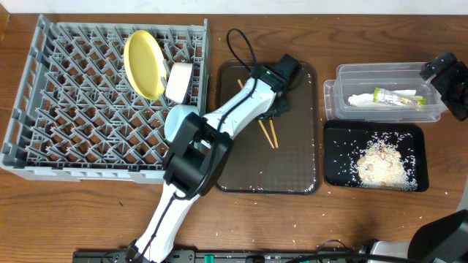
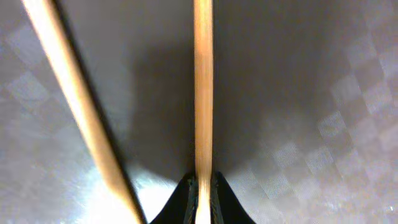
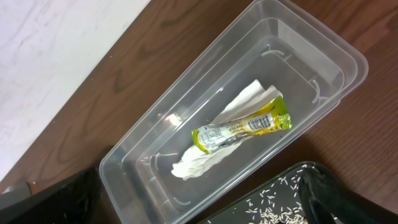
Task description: Sort waste into correct bins and load items into the dishwasher
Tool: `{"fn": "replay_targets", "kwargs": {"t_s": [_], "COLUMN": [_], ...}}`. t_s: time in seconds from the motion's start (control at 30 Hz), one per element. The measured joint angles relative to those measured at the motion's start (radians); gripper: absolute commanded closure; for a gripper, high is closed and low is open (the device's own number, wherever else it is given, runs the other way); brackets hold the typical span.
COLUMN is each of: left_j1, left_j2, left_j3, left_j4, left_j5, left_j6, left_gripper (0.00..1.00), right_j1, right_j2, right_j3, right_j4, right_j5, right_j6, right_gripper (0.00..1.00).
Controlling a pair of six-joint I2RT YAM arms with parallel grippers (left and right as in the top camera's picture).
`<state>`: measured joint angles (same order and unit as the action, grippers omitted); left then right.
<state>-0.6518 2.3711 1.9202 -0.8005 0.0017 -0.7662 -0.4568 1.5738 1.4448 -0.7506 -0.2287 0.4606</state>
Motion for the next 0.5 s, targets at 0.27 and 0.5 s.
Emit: {"fn": "replay_targets", "kwargs": {"t_s": [0.27, 0.5], "left_j1": [0.010, 0.059], "left_j2": [-0.049, -0.364], "left_j3": [-0.002, -0.007], "left_j4": [-0.014, -0.151], "left_j5": [0.018, -0.011], "left_j6": [0.115, 0.366], "left_gripper": [0.93, 0.93], "right_j1": [0.000, 0.000], "right_j2": [0.000, 0.000], "right_j3": [0.000, 0.000], "right_j4": [0.000, 0.000], "right_j5": [0.000, -0.001], "right_j6": [0.000, 0.000], "right_gripper": [0.01, 0.01]}}
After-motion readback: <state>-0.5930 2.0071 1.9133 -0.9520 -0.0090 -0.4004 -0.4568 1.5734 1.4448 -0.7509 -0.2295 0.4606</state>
